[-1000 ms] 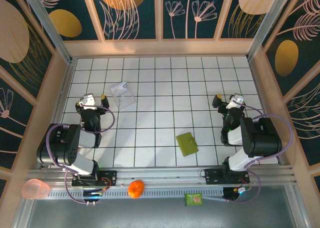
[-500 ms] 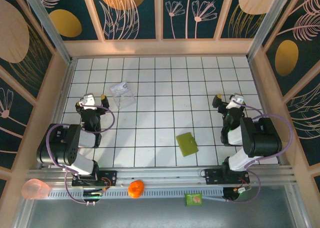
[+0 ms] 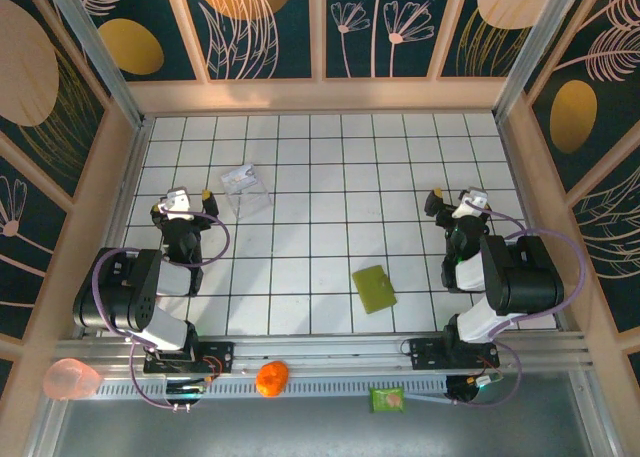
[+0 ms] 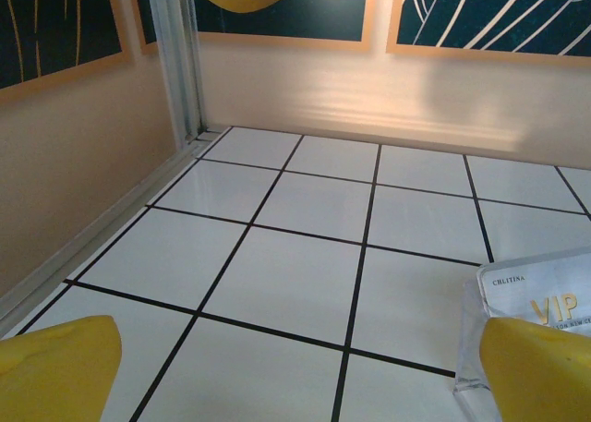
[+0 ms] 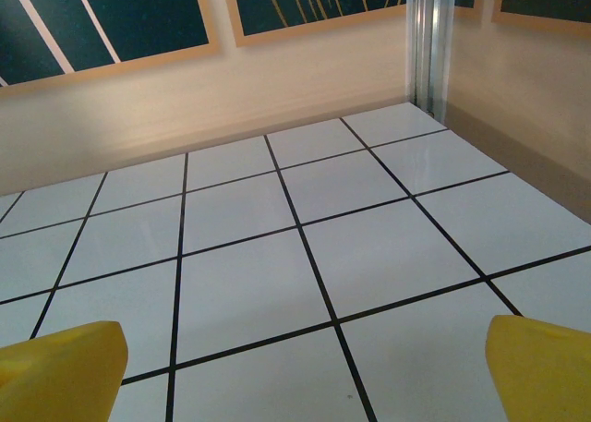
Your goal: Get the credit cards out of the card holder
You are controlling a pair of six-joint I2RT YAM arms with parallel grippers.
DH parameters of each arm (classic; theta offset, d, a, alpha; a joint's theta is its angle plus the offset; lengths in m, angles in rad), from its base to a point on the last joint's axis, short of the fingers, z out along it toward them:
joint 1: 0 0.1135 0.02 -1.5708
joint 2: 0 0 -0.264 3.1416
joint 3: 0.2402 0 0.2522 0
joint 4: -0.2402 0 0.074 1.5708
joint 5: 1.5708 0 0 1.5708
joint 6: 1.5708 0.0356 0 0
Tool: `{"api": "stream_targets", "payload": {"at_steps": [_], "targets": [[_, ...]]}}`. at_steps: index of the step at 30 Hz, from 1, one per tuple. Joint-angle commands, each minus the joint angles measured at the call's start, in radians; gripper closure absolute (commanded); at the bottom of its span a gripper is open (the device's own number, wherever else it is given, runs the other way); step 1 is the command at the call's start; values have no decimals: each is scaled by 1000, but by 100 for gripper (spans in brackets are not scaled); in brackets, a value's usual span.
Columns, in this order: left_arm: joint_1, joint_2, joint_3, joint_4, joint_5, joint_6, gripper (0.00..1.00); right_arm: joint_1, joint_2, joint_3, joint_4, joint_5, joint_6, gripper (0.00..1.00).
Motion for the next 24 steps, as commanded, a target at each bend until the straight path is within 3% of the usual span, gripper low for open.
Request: {"api": "stream_targets", "payload": {"at_steps": [1, 12, 14, 18, 21, 24], "targets": [[8, -3, 15, 27, 18, 4, 1, 0, -1, -1, 42, 8, -13, 1], [8, -9, 12, 32, 2, 1, 1, 3, -11, -3, 39, 16, -16, 1], [8, -48, 38, -48, -33, -14, 1, 4, -55, 8, -19, -16, -31, 1], [8, -170, 111, -273, -38, -12, 1, 29, -133, 90, -231, 45, -40, 1], [8, -260, 109, -317, -57, -67, 1, 37, -189, 127, -328, 77, -41, 1], [8, -322, 96, -290, -95, -184, 1, 68, -250, 140, -361, 190, -9, 1]]}}
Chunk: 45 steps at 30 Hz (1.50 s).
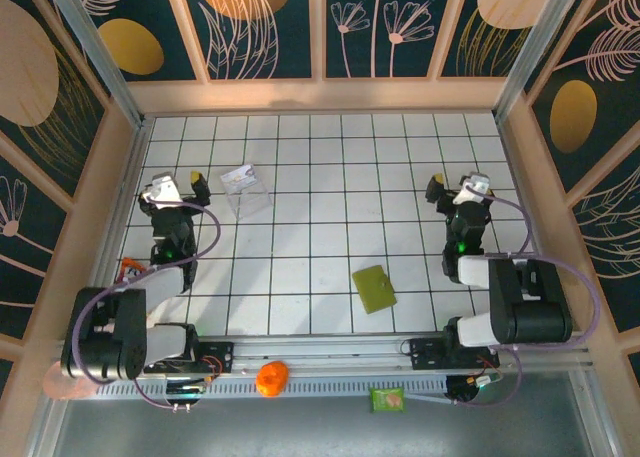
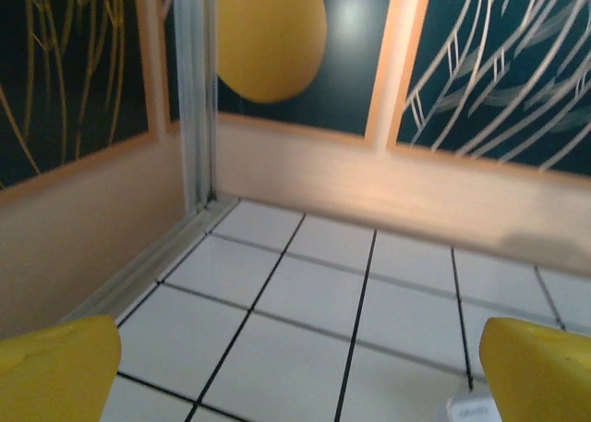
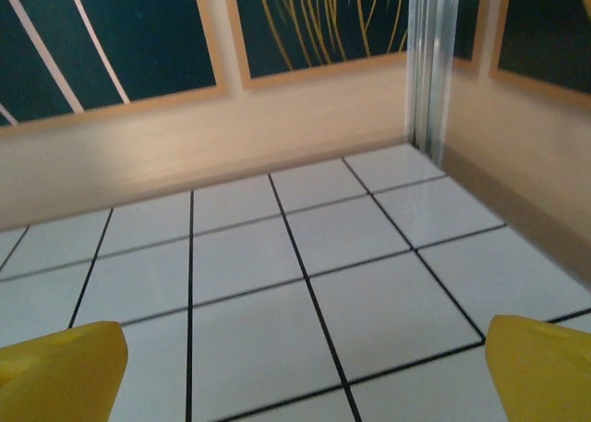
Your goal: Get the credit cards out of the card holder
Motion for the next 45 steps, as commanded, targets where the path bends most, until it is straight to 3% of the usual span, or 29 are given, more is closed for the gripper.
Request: {"api": "stream_targets", "payload": {"at_steps": [1, 3, 4, 5, 6, 8, 9, 12, 15, 16, 18, 19, 20, 26, 31, 40, 45], "targets": [[8, -43, 5, -34, -91, -179, 1, 34, -64, 39, -102, 176, 37, 1], [8, -47, 41, -129, -213, -395, 1, 38, -78, 75, -163, 250, 132, 1], [8, -58, 82, -303, -292, -571, 1, 33, -85, 100, -226, 253, 201, 1], [9, -71, 125, -473, -340, -749, 1, 18, -92, 121, -277, 187, 243, 1], [9, -77, 139, -499, -318, -757, 1, -2, -99, 122, -277, 54, 250, 1], [9, -75, 135, -418, -187, -653, 1, -42, -101, 110, -229, -238, 276, 1], [9, -72, 137, -414, -157, -665, 1, -45, -99, 115, -235, -273, 299, 1], [9, -43, 147, -385, -39, -657, 1, -24, -97, 195, -435, -112, 394, 1], [9, -4, 171, -387, 77, -626, 1, 37, -84, 237, -527, 224, 397, 1], [9, 10, 189, -413, 120, -613, 1, 33, -81, 247, -593, 304, 502, 1], [9, 37, 242, -502, 190, -579, 2, -9, -69, 317, -909, 368, 822, 1], [9, 57, 267, -541, 225, -564, 6, -52, -53, 338, -901, 245, 783, 1], [9, 76, 285, -568, 258, -556, 11, -81, -28, 335, -835, 124, 693, 13], [3, 234, 319, -581, 436, -530, 42, -54, 19, 326, -758, -112, 574, 18], [-39, 281, 326, -617, 411, -501, 45, -26, 11, 294, -710, -194, 530, 18], [-78, 316, 341, -623, 416, -480, 62, -14, 54, 297, -721, -213, 536, 18], [-84, 305, 325, -659, 406, -492, 65, -15, 67, 307, -736, -209, 540, 18]]}}
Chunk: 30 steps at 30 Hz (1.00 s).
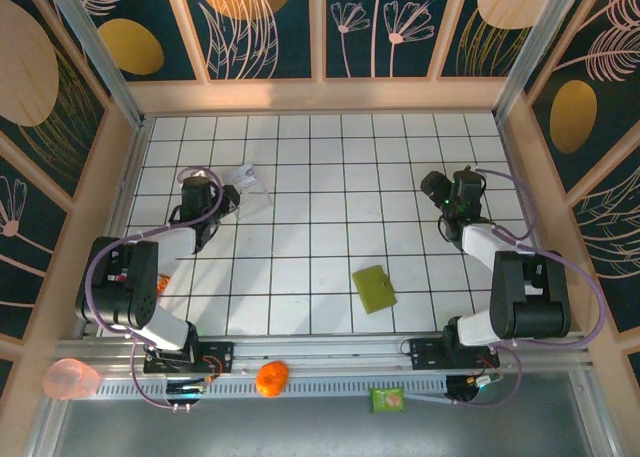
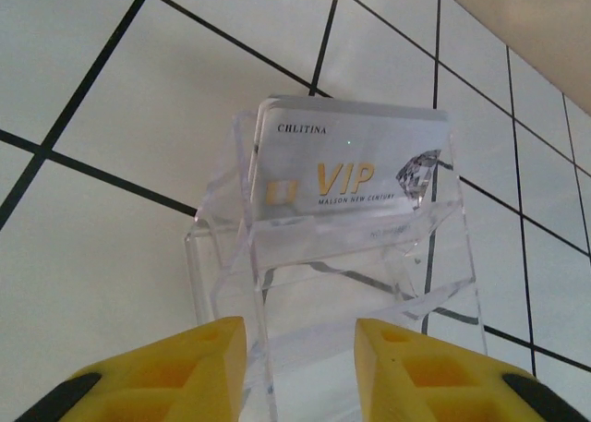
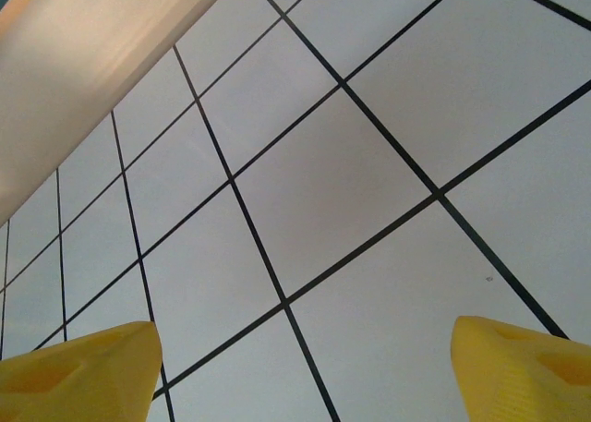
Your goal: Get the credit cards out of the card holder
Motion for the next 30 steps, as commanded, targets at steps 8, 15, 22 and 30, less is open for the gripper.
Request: {"api": "stream_targets", "payload": {"at_steps": [8, 15, 22, 30], "targets": [[-15, 25, 19, -94, -27, 15, 69, 7, 23, 15, -15, 2, 4, 19], [-23, 63, 44, -133, -38, 22, 73, 6, 23, 21, -35, 15, 5, 19], [-26, 76, 51, -139, -33, 27, 82, 7, 34, 30, -44, 12, 9, 19], [-45, 59, 51, -160, -16, 39, 91, 7, 36, 32, -47, 9, 5, 19]]}}
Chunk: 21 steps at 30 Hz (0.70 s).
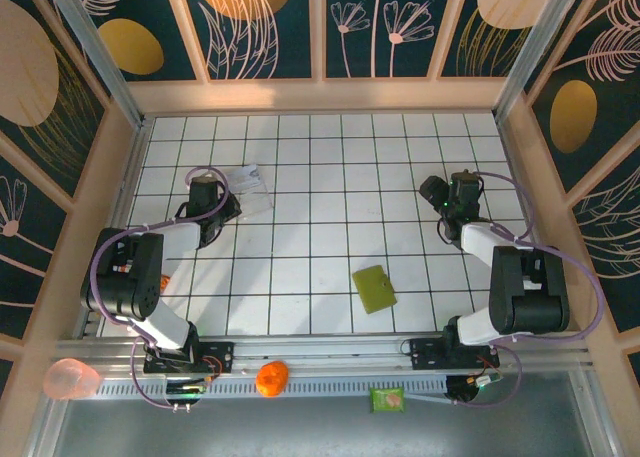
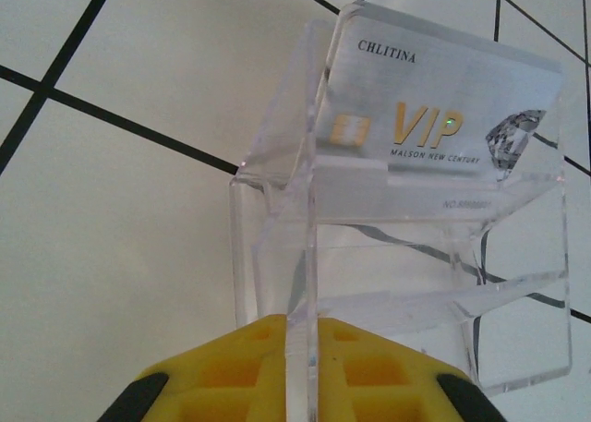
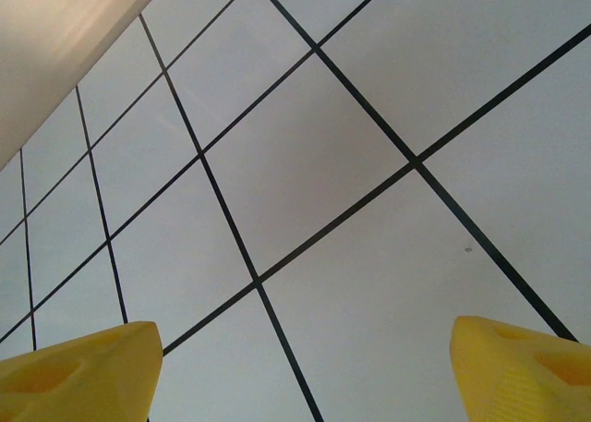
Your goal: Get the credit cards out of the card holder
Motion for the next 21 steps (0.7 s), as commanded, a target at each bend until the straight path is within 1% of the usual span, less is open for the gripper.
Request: {"api": "stream_targets", "payload": {"at_steps": [1, 4, 8, 14, 21], "targets": [[-24, 0, 8, -64, 15, 16, 91, 7, 15, 28, -10, 3, 2, 19], [-46, -11, 1, -66, 30, 8, 92, 14, 20, 30, -14, 3, 3, 19], [-107, -40, -13, -64, 23, -11, 92, 32, 18, 28, -22, 15, 3, 19], [-241, -49, 13, -80, -22, -44, 92, 57, 19, 33, -44, 38, 7, 20], [-430, -7, 89, -131, -132, -105, 92, 85, 15, 27, -71, 72, 9, 20]]}}
